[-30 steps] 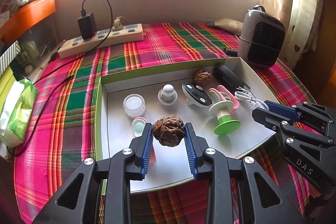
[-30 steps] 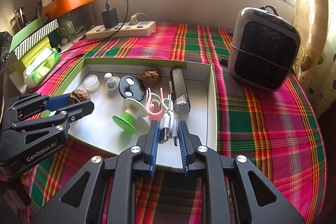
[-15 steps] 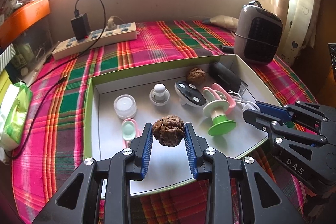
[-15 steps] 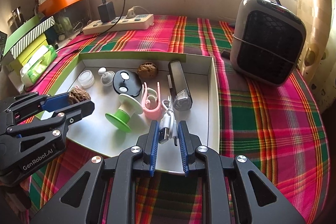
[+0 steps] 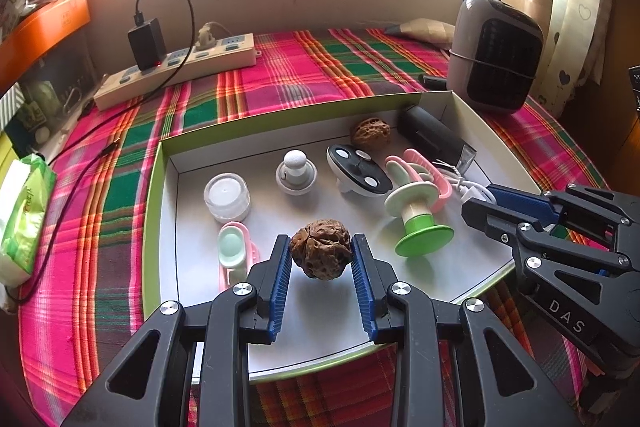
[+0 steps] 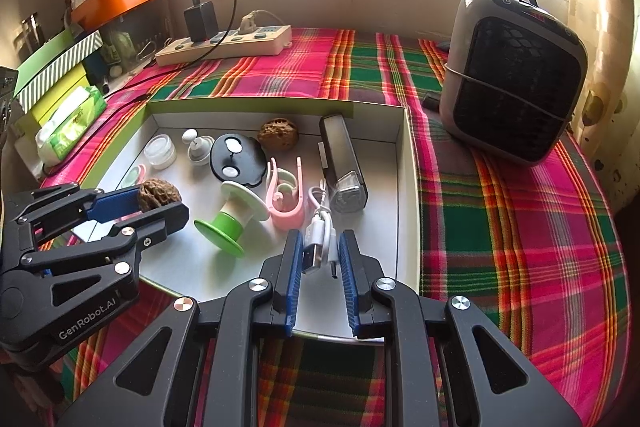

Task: Organize objects
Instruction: 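Open the right gripper to drop the cable while the left gripper releases the walnut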

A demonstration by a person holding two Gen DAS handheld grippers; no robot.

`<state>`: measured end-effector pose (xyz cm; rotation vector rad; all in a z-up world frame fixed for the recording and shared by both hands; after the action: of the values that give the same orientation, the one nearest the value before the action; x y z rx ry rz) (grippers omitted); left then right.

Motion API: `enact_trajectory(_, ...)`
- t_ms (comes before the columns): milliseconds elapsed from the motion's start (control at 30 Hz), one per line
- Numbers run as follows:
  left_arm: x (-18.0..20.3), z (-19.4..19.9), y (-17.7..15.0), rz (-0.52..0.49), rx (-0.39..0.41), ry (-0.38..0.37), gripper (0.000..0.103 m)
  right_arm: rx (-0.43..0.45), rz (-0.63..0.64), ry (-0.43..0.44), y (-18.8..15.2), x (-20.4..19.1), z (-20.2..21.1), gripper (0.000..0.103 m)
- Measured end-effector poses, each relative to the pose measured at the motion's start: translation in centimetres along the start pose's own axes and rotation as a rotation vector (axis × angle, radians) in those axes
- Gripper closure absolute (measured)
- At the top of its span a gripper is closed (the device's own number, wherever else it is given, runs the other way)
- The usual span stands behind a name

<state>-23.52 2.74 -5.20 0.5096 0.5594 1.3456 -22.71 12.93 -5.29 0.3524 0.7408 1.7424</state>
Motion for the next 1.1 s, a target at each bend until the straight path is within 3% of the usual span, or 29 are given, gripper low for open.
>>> enact_trajectory(767,-0.15,-0.01,-0.05,-0.002,-0.002,0.006,0.074,-0.001,-0.007,0.014,-0.05,-0.40,0.00,0.082)
enact_trajectory(867,-0.20,0.01,-0.07,0.000,-0.002,0.007,0.074,0.000,-0.008,0.016,-0.03,-0.45,0.03,0.071)
enact_trajectory(1100,-0.14,0.34,-0.13,-0.003,0.001,0.011,0.068,0.003,-0.013,0.010,-0.10,-0.49,0.19,0.071)
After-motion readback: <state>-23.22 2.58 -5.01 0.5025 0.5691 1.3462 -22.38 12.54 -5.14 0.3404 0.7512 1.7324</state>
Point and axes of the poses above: each gripper's, at about its wrist camera, not at the fingertips, and z roughly against the way its jaws point, x to its right, y to its top, the point moved 8 cm from there along -z, roughly the way its jaws point, and after that the axes turned 8 degrees about y, right-handed, at the moved point
